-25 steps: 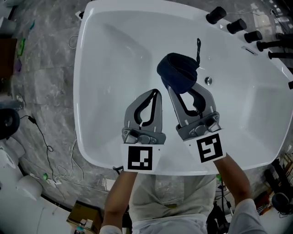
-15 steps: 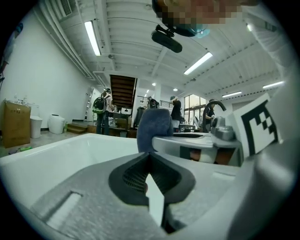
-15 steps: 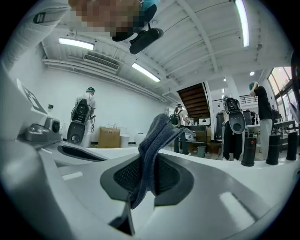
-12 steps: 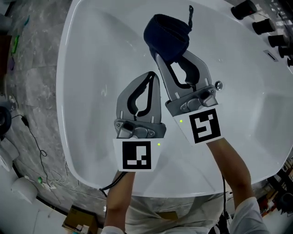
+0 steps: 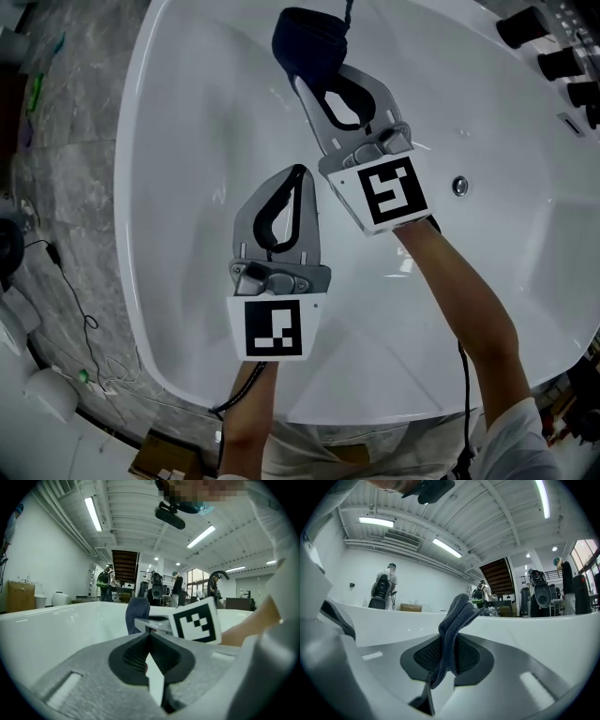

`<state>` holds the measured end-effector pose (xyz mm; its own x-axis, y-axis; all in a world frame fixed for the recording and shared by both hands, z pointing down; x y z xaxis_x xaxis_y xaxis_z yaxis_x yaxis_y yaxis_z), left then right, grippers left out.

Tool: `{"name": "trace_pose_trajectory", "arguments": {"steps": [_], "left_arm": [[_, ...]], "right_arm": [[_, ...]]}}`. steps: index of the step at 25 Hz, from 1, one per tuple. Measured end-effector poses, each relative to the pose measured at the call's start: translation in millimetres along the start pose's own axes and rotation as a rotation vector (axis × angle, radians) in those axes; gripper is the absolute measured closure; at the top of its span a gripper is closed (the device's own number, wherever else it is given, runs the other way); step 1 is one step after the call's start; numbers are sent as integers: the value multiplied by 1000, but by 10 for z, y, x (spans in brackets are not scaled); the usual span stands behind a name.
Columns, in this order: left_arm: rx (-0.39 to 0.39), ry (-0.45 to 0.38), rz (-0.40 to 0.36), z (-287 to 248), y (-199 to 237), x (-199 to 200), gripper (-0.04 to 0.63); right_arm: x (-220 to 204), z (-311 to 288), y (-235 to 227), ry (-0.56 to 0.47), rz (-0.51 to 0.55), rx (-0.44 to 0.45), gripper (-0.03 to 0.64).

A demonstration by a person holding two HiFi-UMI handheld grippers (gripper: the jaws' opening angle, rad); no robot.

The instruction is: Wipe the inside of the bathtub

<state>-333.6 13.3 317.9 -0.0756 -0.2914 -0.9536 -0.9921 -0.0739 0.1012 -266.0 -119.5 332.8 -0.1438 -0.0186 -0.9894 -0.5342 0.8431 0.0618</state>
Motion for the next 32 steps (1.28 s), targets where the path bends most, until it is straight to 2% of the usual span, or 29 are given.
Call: {"name": "trace_pose_trajectory", "arguments": {"steps": [8, 10, 21, 26, 30, 32], "left_arm": [[-47, 7, -61, -40, -108, 36, 595], [-53, 2, -53, -40, -166, 18, 595], [-72, 47, -11, -82, -289, -130, 595], [-105, 64, -12, -72, -471, -185, 595], [-154, 79, -66, -58, -641, -235, 595], [-161, 74, -70, -86, -704, -274, 595]], "right_arm": [[-199, -341, -306, 42, -4, -24, 554], [-236, -368, -389, 61, 6, -30, 554], [-400, -152, -810, 109, -16, -127, 554], [-447, 9, -955, 120, -18, -159, 554], [-495, 129, -1085, 120, -24, -187, 554], [-520, 194, -1138, 121, -34, -204, 554]]}}
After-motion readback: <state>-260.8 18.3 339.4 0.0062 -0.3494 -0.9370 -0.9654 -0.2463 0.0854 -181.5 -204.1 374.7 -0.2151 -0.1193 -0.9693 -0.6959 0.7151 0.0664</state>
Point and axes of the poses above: the fingertips, and each gripper's own axes: z backward along the fingers, y to its left, x out of its top, the point moved 8 cm from there along z, backward along the fingers, and after that the axes turned 9 degrees about x, right-handed, at the moved point
